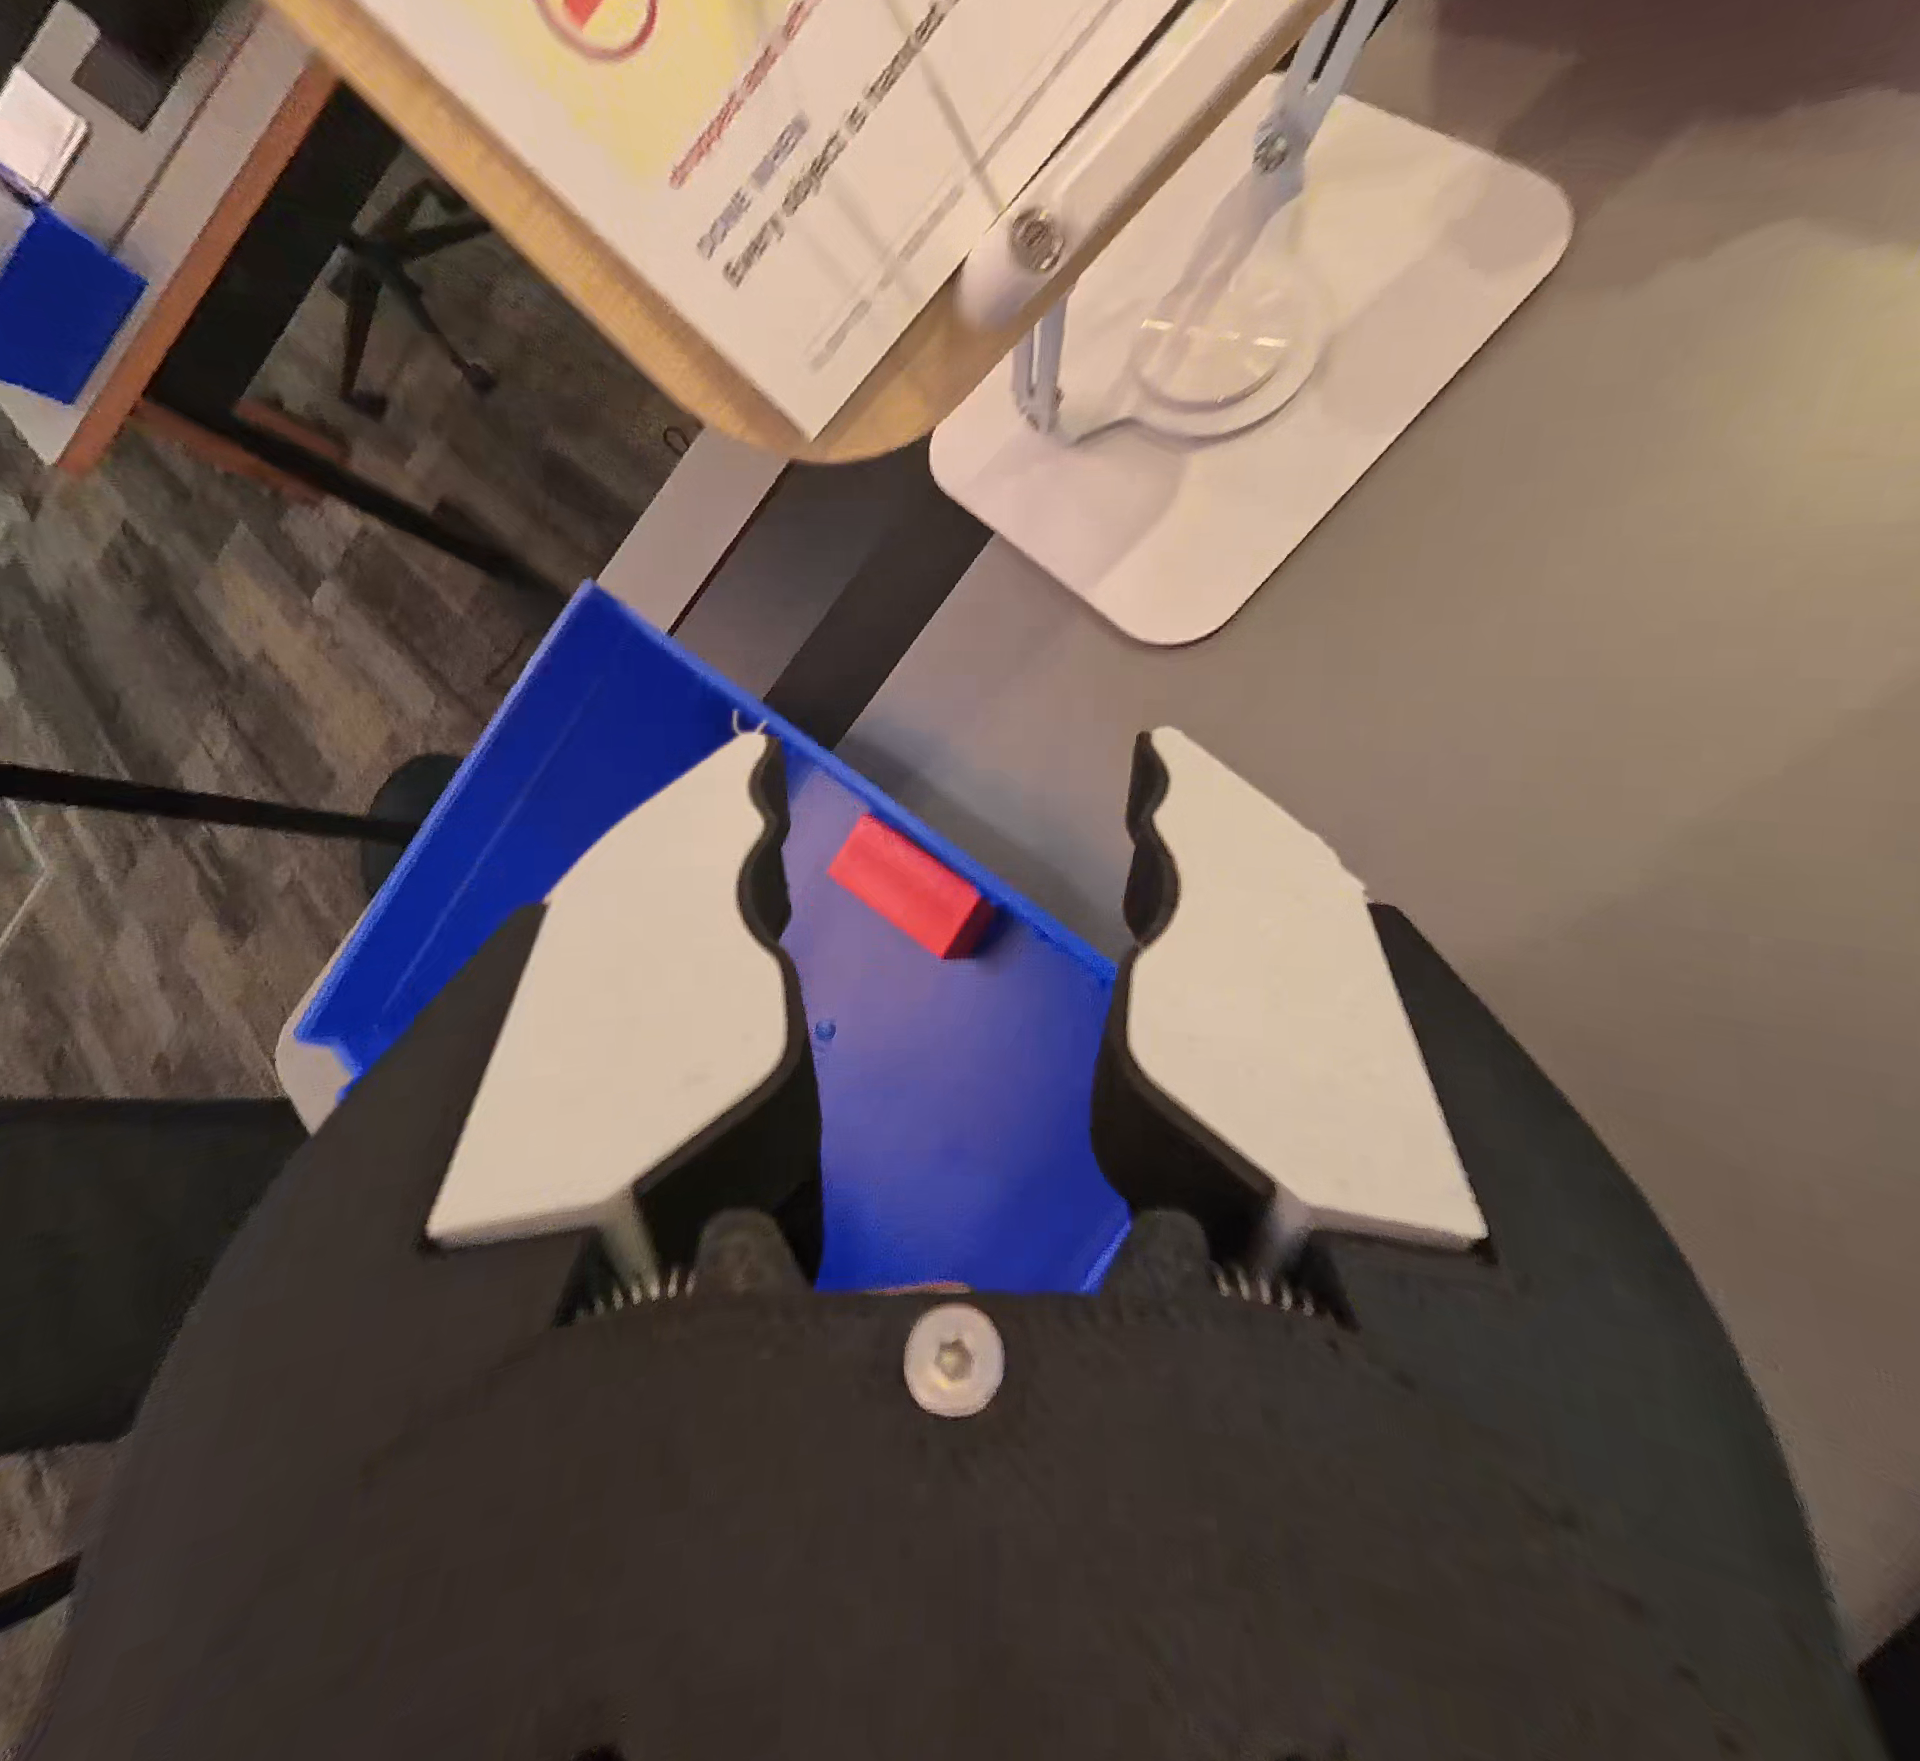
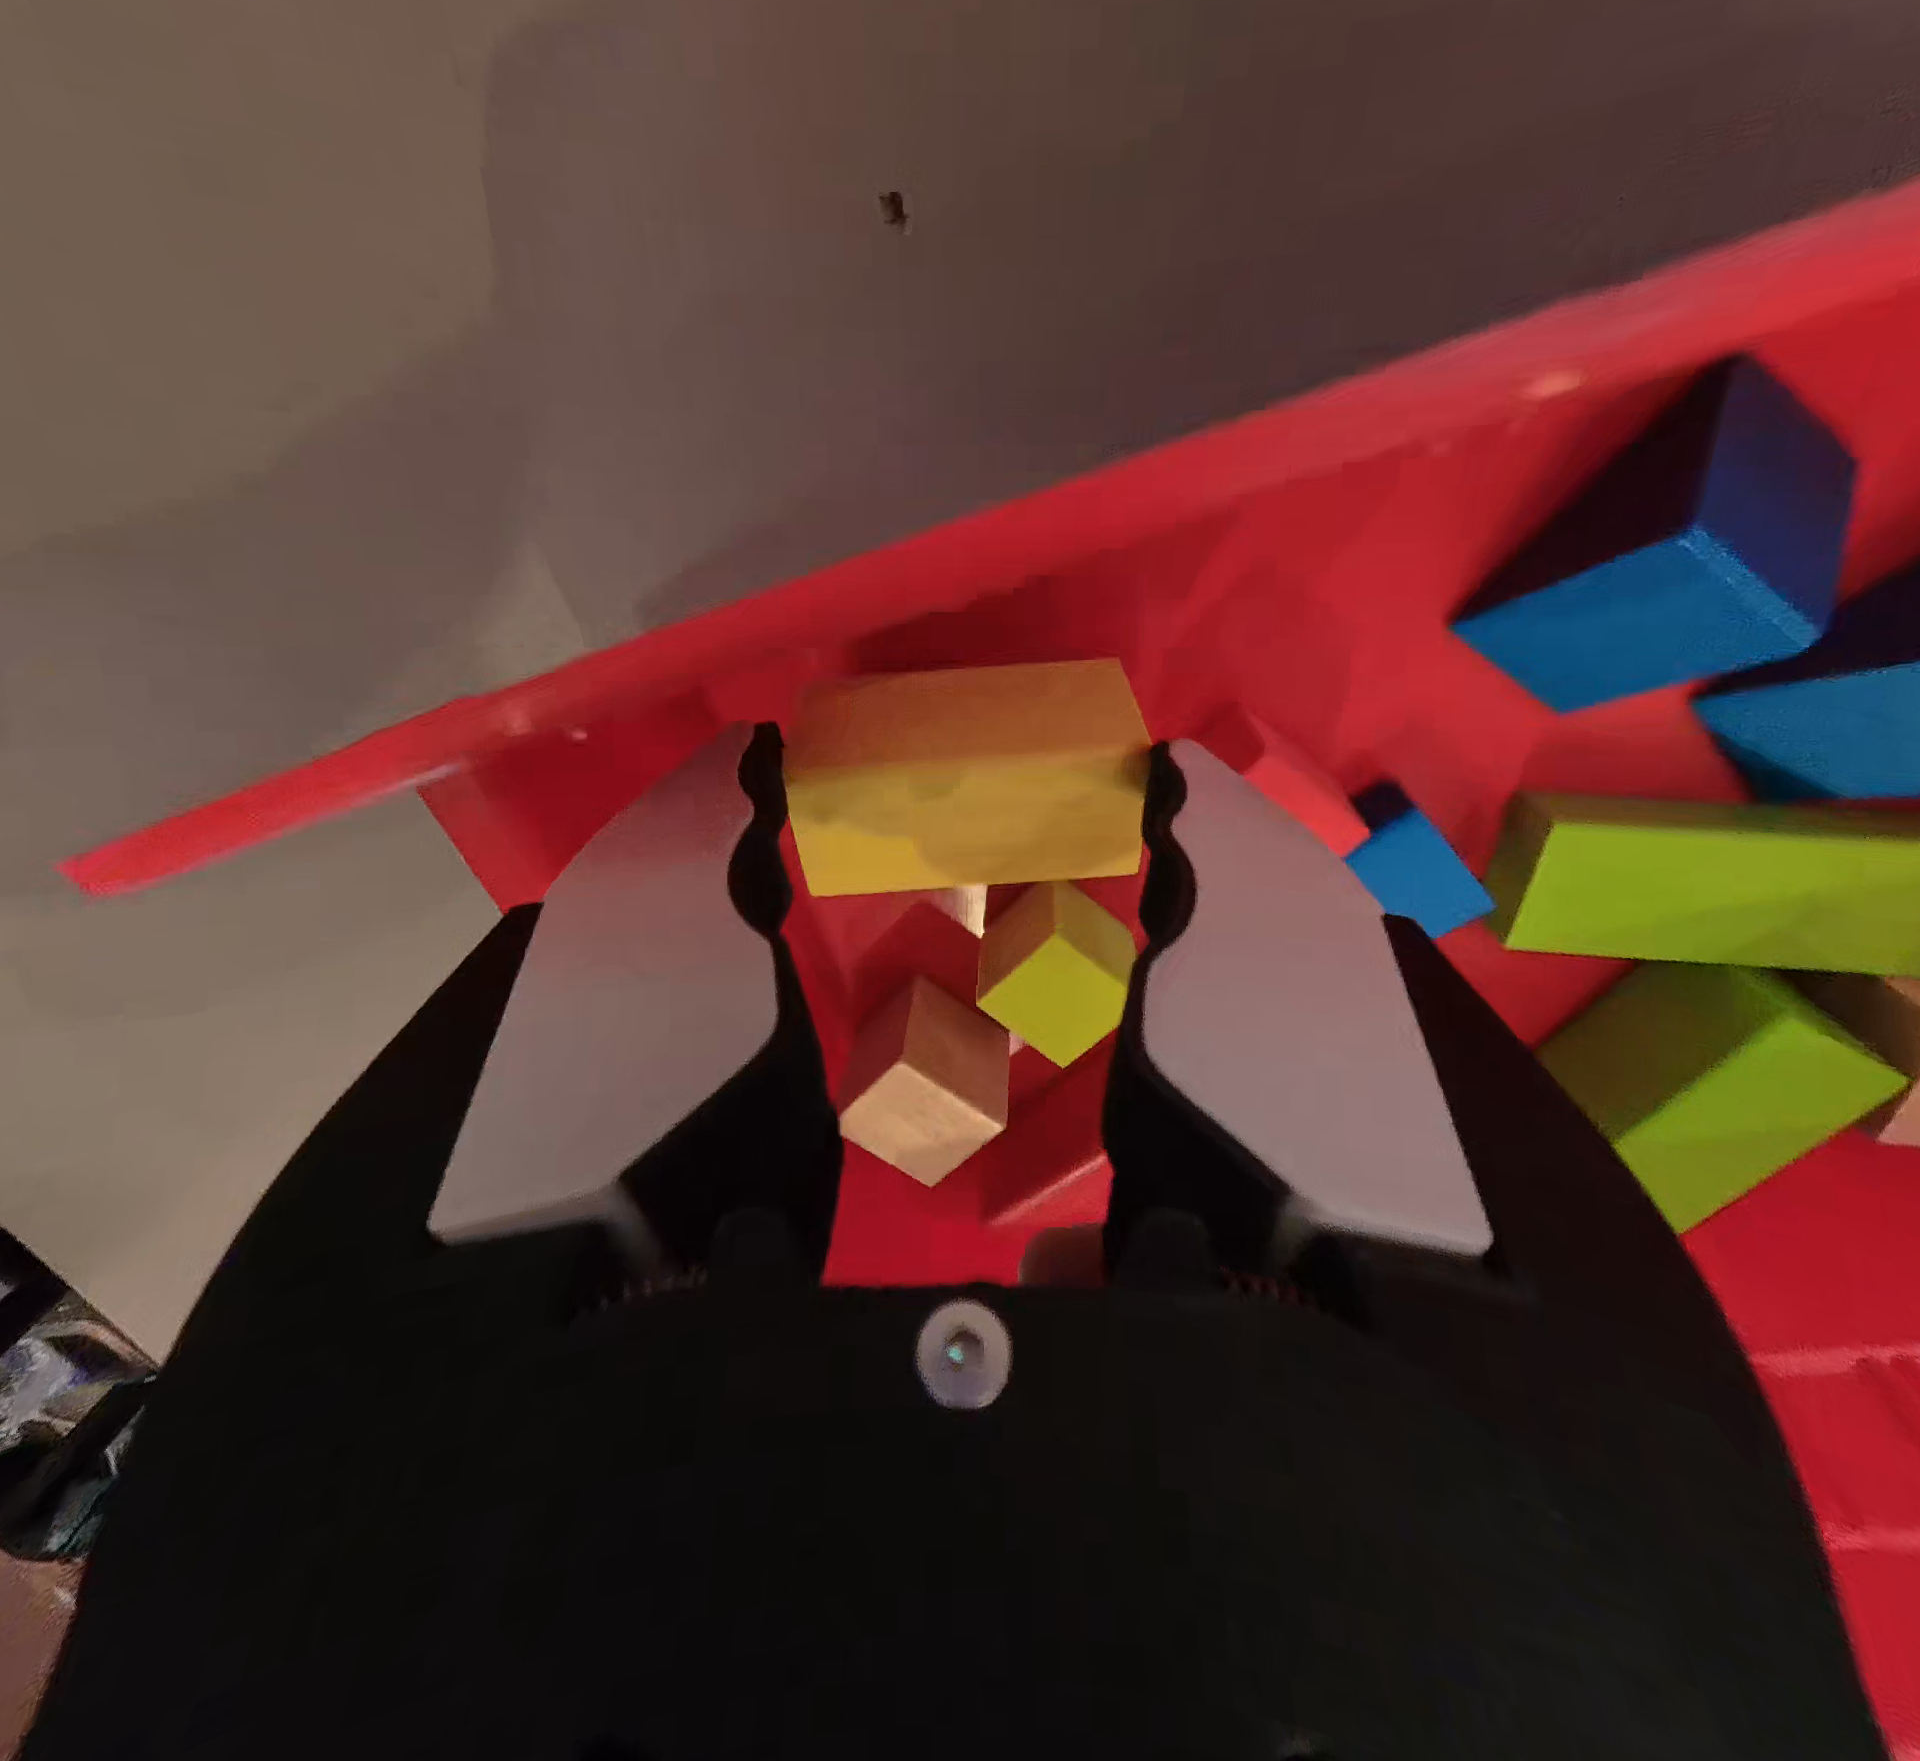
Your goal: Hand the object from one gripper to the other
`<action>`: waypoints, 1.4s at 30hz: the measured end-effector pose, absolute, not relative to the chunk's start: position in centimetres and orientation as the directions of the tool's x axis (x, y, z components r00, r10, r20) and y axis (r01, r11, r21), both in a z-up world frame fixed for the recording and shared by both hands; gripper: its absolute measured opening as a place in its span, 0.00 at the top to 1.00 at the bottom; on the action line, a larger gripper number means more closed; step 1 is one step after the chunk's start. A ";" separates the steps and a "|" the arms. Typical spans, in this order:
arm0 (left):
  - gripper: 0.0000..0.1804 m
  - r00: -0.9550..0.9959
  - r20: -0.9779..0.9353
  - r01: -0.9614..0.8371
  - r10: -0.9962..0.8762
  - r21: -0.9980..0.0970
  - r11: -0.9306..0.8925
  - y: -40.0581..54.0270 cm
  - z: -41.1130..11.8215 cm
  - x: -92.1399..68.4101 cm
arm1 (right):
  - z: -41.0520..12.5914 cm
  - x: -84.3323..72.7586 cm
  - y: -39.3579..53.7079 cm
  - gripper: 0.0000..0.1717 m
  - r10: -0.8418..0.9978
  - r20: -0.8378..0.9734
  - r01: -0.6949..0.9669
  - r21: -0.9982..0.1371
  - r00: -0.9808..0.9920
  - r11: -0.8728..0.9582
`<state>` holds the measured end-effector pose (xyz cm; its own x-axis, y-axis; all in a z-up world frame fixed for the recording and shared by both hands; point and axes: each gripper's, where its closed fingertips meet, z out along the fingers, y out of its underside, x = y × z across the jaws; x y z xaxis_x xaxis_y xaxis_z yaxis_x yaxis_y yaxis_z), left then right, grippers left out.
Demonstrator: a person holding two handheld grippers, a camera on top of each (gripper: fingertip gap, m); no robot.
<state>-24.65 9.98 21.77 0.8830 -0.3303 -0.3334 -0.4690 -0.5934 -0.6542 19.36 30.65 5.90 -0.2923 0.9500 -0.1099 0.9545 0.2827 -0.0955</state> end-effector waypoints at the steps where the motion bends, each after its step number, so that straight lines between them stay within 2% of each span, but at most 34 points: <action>1: 0.65 0.888 -0.330 -0.460 -0.321 -0.654 -0.601 9.7 21.5 -25.2 | 5.8 19.2 30.6 0.62 0.948 -0.110 0.953 -0.091 -0.299 0.290; 8: 0.64 0.908 -0.331 -0.414 -0.258 -0.608 -0.677 7.3 19.3 -30.1 | 6.0 19.0 30.3 0.62 0.952 -0.139 0.961 -0.074 -0.273 0.265; 11: 0.63 0.910 -0.324 -0.407 -0.259 -0.583 -0.703 6.6 18.0 -32.2 | 7.0 19.0 30.1 0.58 0.959 -0.154 0.970 -0.094 -0.236 0.224; 17: 0.59 0.884 -0.214 -0.462 -0.415 -0.527 -0.713 7.7 12.0 -33.7 | 10.0 18.9 30.7 0.61 0.983 -0.112 0.986 -0.097 -0.145 0.135; 21: 0.54 0.839 -0.184 -0.540 -0.512 -0.395 -0.743 9.4 6.4 -34.9 | 11.7 18.5 30.9 0.61 0.994 -0.045 0.993 -0.061 -0.101 0.098; 24: 0.53 0.813 -0.129 -0.566 -0.568 -0.403 -0.719 11.1 4.3 -34.1 | 12.9 18.0 30.3 0.61 0.996 -0.009 0.994 -0.075 -0.085 0.084; 25: 0.56 0.804 -0.106 -0.572 -0.585 -0.407 -0.712 11.4 3.7 -33.7 | 13.3 17.9 30.1 0.61 0.997 0.006 0.994 -0.079 -0.078 0.078; 29: 0.81 0.821 -0.078 -0.535 -0.565 -0.450 -0.715 11.6 3.7 -33.8 | 15.7 17.3 29.4 0.62 0.994 0.100 0.993 -0.110 -0.041 0.052; 31: 1.00 0.852 -0.050 -0.457 -0.521 -0.557 -0.693 11.7 5.5 -33.7 | 17.7 15.6 28.3 0.64 0.987 0.157 0.982 -0.176 -0.045 0.073; 32: 0.99 0.864 -0.020 -0.417 -0.503 -0.589 -0.692 11.6 6.1 -33.6 | 18.5 14.6 27.5 0.63 0.984 0.169 0.974 -0.210 -0.049 0.084; 34: 0.78 0.876 -0.035 -0.429 -0.481 -0.511 -0.745 11.0 5.2 -34.5 | 19.7 13.0 26.5 0.63 0.977 0.203 0.966 -0.235 -0.063 0.112; 36: 0.69 0.881 -0.076 -0.450 -0.467 -0.441 -0.777 10.9 4.1 -35.1 | 20.4 11.4 25.3 0.63 0.974 0.209 0.953 -0.265 -0.089 0.144; 37: 0.60 0.885 -0.105 -0.455 -0.453 -0.395 -0.798 10.9 3.6 -35.8 | 20.6 10.6 24.8 0.63 0.975 0.201 0.947 -0.284 -0.095 0.151; 40: 0.51 0.878 -0.163 -0.475 -0.450 -0.403 -0.782 12.8 4.3 -36.6 | 20.8 9.2 24.0 0.64 0.971 0.204 0.936 -0.302 -0.121 0.180; 42: 0.49 0.844 -0.201 -0.535 -0.497 -0.356 -0.766 14.0 4.1 -36.9 | 20.6 8.6 23.6 0.64 0.971 0.201 0.933 -0.304 -0.134 0.191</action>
<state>-36.86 14.01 4.14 0.8444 -0.4965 -0.2012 -0.5353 -0.7659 -0.3562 8.59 23.63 20.63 -0.1335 0.9706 0.2005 0.9333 0.1912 -0.3039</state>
